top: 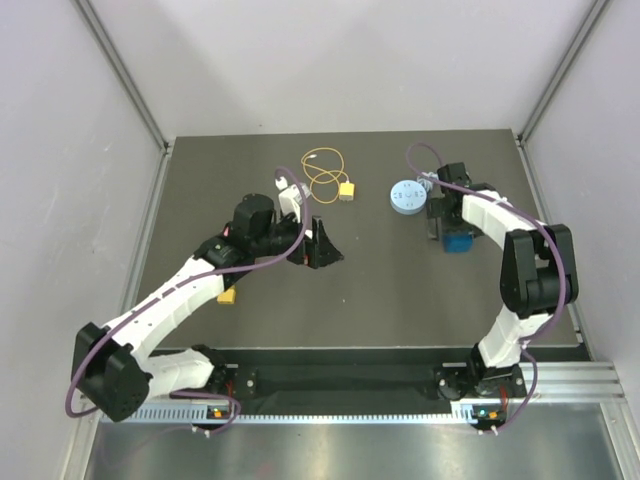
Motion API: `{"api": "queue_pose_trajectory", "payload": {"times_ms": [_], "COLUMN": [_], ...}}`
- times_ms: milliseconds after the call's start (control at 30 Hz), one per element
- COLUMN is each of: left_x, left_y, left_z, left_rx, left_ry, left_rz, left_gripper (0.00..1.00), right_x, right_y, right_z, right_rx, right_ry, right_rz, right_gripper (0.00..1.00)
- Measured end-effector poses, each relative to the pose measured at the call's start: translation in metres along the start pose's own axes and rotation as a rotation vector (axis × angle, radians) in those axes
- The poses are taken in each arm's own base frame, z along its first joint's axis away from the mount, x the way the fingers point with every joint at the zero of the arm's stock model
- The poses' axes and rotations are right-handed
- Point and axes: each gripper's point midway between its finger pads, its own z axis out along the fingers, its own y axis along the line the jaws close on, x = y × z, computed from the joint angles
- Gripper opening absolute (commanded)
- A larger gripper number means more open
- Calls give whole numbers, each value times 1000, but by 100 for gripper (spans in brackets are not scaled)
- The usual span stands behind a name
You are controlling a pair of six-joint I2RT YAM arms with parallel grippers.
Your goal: Insert the plug
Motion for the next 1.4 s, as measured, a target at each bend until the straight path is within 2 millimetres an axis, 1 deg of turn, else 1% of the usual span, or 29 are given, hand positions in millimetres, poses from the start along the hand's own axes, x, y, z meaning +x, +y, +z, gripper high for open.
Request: {"api": "queue_pose_trajectory", "payload": {"times_ms": [100,167,400,433,500,533,600,633,700,733,800,833,967,1100,1233,1300,1400], "left_x": [2,4,7,5,0,-3,-8,-10,-12,-13,-13,-13,-12,-15,-20,-24,-22], "left_y": [1,1,1,-1,-7,-10,-18,-20,-22,-22,-20,-18,-12,-10,-21,-26,-30], "left_z": [2,2,-3,-5,-12,-16,-23,-27,-31,-32,-33,-34,-34,-37,-35,-32,-28], "left_rx": [-3,-4,-11,-12,-5,1,16,21,20,19,5,-5,-38,-54,-12,17,44], "left_ry": [17,25,35,24,-3,-19,-46,-57,-74,-78,-86,-89,-88,-105,-91,-80,-60], "left_rz": [-10,-16,-31,-26,-11,-2,15,23,40,45,54,55,60,68,76,78,61], "left_gripper": [98,97,96,95,95,95,94,94,94,94,93,90,90,95,95,97,98], "right_x": [8,13,10,10,9,8,8,8,6,5,3,1,-3,6,16,18,17], "right_y": [4,5,7,7,9,10,12,13,18,21,28,31,43,63,91,106,124], "right_z": [8,10,12,12,12,12,12,12,9,7,1,-3,-22,-49,-90,-118,-161], "right_rx": [-10,-15,-31,-33,-41,-47,-63,-69,-104,-123,-166,-186,-283,-439,-670,-808,-993], "right_ry": [23,37,26,22,20,17,17,14,6,1,-9,-17,-60,-90,-136,-175,-249], "right_rz": [-8,-16,-21,-20,-20,-19,-23,-22,-17,-17,-13,-11,10,29,47,59,68], "right_gripper": [95,93,82,79,76,70,63,56,50,44,39,37,34,33,32,32,31]}}
